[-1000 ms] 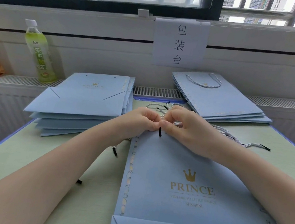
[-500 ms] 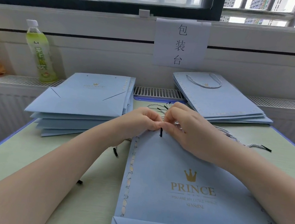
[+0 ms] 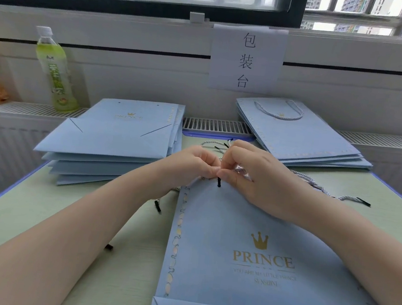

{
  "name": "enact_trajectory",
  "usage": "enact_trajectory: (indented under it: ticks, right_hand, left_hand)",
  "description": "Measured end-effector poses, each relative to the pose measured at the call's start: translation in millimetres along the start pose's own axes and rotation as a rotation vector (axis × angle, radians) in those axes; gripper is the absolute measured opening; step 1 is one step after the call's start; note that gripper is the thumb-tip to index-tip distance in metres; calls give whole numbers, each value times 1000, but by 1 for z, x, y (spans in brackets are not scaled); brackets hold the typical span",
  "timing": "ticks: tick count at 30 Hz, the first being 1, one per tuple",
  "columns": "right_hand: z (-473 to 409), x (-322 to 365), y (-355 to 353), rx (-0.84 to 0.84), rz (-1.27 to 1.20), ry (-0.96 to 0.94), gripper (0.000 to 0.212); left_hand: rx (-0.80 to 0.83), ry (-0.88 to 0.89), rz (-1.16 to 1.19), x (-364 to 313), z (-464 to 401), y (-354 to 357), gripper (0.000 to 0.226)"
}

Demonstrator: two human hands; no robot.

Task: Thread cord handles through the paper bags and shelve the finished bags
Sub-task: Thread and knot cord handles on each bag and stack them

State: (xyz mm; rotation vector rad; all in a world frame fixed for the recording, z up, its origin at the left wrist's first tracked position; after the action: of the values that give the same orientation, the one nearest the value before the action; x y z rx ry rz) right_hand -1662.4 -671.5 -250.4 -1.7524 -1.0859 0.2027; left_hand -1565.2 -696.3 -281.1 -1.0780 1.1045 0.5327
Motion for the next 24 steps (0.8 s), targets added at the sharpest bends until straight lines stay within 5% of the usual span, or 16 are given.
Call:
enact_trajectory:
  ticks: [4, 24]
  right_hand:
    - [0, -1, 4, 106, -72, 68, 16]
    - [4, 13, 0, 89, -97, 95, 11]
  left_hand:
    - [-30, -4, 10, 0, 1, -3, 8]
    - [-146, -80, -17, -1, 6, -8, 32]
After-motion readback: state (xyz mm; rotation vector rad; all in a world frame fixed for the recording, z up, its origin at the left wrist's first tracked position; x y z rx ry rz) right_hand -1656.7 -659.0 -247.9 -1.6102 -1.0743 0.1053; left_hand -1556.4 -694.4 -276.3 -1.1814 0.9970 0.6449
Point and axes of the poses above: each hand's wrist, its own z-axis away from the middle knuckle, its own y-axis out of the palm, x = y × z, the point moved 7 cm from there along -z, towards the middle knuckle, and after that the axes turned 2 degrees about -z, right-handed, at the moved point
